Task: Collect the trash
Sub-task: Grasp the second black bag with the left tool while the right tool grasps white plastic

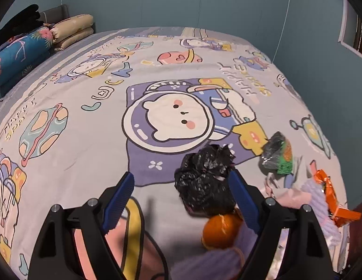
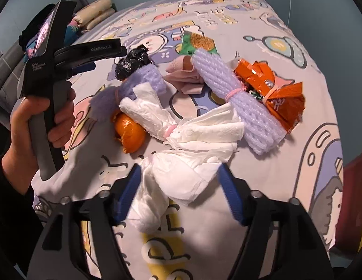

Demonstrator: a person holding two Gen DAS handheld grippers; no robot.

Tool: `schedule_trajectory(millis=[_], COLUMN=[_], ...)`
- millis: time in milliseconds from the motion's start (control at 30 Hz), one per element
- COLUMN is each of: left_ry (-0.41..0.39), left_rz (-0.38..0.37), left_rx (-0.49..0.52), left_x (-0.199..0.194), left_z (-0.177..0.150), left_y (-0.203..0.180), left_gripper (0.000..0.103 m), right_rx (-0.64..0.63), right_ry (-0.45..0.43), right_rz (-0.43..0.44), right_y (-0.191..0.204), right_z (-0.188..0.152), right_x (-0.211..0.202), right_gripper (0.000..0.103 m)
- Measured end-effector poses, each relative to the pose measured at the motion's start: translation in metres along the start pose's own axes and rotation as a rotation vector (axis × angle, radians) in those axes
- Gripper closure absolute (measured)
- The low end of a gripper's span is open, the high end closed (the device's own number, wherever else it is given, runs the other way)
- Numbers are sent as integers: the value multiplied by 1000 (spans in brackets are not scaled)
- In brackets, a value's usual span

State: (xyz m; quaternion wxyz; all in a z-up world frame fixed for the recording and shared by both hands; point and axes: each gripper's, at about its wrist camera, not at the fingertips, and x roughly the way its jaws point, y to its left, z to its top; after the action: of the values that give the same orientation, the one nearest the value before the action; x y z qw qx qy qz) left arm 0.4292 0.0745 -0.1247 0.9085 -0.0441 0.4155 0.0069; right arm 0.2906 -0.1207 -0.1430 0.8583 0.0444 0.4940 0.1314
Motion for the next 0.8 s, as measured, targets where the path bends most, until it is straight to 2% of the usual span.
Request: schedule_trajectory(millis=[233,467,567,633,700,800], left_ry=[37,47,47,49,48,39], left_rz=[-1,-25,-44,-59,-79,-86], left_rx=[-17,-17,-10,-2,8,24], left_x=[28,43,45,45,43,38], left_z=[5,3,2,3,3,2], left_y=[-3,-7,-9,-12,-16,-21], left_gripper=[23,25,36,47,64,72], right_rx=[-7,-56,-60,-70,-75,-71], right_ry=[30,5,10,11,5,-13], right_rz=[-32,-64,-47,-34,-20,-1], right_y=[4,18,23,27,31,33], right_z=[3,0,0,0,-1,-2], right_x=[18,25,27,26,24,21], right_gripper=[32,34,45,57,67,79])
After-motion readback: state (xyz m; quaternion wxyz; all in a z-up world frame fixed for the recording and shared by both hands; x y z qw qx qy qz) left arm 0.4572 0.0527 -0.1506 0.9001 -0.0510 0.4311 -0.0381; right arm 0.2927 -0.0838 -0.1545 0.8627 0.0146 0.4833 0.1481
